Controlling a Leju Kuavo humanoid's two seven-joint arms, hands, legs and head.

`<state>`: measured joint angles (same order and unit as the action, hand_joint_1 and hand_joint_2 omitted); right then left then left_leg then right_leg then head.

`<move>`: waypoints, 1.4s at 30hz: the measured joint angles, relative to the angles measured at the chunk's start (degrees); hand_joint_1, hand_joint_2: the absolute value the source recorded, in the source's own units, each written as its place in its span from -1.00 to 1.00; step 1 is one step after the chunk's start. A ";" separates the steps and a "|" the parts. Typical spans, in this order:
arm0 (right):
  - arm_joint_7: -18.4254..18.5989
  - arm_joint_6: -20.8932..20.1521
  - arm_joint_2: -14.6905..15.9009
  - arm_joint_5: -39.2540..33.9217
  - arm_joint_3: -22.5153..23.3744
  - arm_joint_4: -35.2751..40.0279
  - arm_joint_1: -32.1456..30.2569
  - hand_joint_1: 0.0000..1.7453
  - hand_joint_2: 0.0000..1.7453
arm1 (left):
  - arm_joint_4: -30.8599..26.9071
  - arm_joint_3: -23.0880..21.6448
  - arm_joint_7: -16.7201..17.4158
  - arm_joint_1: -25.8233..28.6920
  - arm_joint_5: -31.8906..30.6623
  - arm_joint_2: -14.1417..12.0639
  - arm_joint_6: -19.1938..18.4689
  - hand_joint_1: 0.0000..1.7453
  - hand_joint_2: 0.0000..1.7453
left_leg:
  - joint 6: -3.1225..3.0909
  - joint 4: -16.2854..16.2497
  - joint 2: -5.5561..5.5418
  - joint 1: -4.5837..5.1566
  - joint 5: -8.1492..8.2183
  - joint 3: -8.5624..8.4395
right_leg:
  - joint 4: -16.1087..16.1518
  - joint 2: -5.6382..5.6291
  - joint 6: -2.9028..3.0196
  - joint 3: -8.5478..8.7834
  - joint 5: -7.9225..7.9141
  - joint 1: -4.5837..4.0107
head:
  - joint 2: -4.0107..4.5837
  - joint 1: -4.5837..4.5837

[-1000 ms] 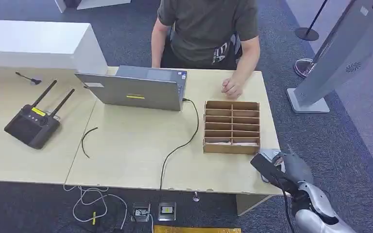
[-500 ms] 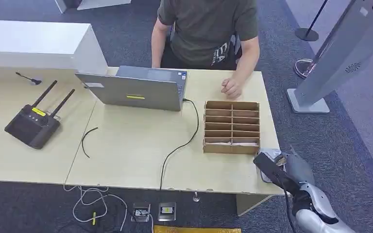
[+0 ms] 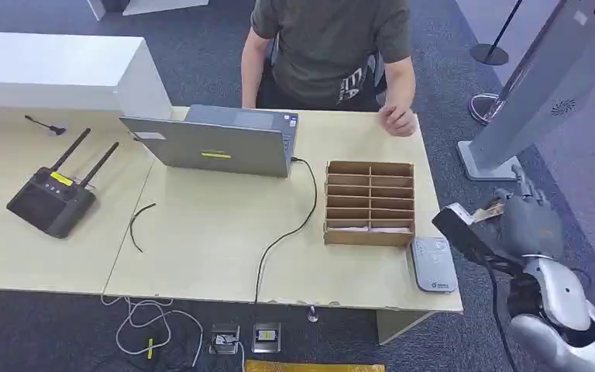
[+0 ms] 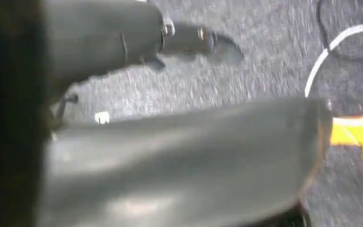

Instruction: Pass the card to the sensor for recognition and then transmit it.

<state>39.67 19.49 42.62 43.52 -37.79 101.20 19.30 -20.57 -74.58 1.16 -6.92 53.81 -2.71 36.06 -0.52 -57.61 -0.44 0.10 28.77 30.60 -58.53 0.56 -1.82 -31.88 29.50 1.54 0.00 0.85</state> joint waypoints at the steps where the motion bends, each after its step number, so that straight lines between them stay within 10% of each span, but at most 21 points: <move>1: 0.00 -1.11 0.09 1.00 1.17 1.30 0.03 1.00 1.00 | 0.00 -0.02 0.17 -0.13 -0.30 0.00 -0.19 -1.00 -1.00 | 0.00 0.00 0.00 0.00 0.00 0.00 | 0.00 0.00 0.00 0.00 0.00 0.00 | 0.00 -0.02; 29: -2.08 2.43 -5.14 -2.10 -1.58 1.00 7.42 1.00 1.00 | 0.13 -0.26 2.25 -2.37 -5.73 0.66 -2.64 -1.00 -1.00 | 0.00 0.00 -0.06 -0.01 0.00 0.13 | 0.00 0.07 0.00 -0.07 0.01 0.00 | 0.00 0.00; 30: -1.79 2.52 -5.22 -2.04 -1.58 0.82 7.44 0.58 1.00 | 0.13 -0.28 2.51 -2.47 -5.92 0.68 -2.77 -1.00 -1.00 | 0.00 0.00 -0.06 -0.01 0.00 0.14 | 0.00 0.07 0.00 -0.07 0.01 -0.01 | 0.00 -0.02; 31: -1.25 2.63 -5.22 -1.89 -1.64 0.56 7.48 -1.00 1.00 | 0.15 -0.44 2.82 -2.57 -6.36 0.70 -3.04 -1.00 -1.00 | 0.00 0.00 -0.06 -0.01 0.00 0.14 | 0.00 0.07 0.00 -0.08 0.01 -0.01 | 0.00 0.00; 34: -0.25 3.06 -5.22 -1.58 -2.03 0.11 7.40 -1.00 1.00 | 0.22 -0.63 3.34 -2.71 -7.17 0.70 -3.39 -1.00 -1.00 | 0.00 0.00 -0.04 -0.01 0.00 0.13 | 0.01 0.04 0.00 -0.11 0.01 -0.01 | 0.00 0.00; 35: -0.06 3.13 -5.22 -1.14 -2.08 -0.01 7.25 -1.00 -1.00 | 0.24 -0.66 3.37 -2.78 -7.50 0.70 -3.52 -1.00 -1.00 | 0.00 0.00 -0.04 -0.01 0.00 0.14 | 0.01 0.03 0.00 -0.12 0.01 -0.01 | 0.00 -0.02; 42: 0.13 -0.52 -5.07 4.16 -1.17 -0.18 5.30 -1.00 -1.00 | 0.35 -0.68 3.37 -3.61 -9.62 0.72 -3.60 -1.00 -1.00 | 0.00 0.00 -0.03 -0.01 0.00 0.11 | 0.01 0.01 0.00 -0.10 0.01 -0.01 | 0.00 0.00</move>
<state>39.80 18.98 37.55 47.69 -38.95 101.02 24.60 -20.22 -75.25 4.52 -10.54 44.20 -1.99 32.46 -0.52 -57.61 -0.47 0.09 28.77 30.71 -58.52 0.57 -1.82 -31.98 29.51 1.53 0.00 0.85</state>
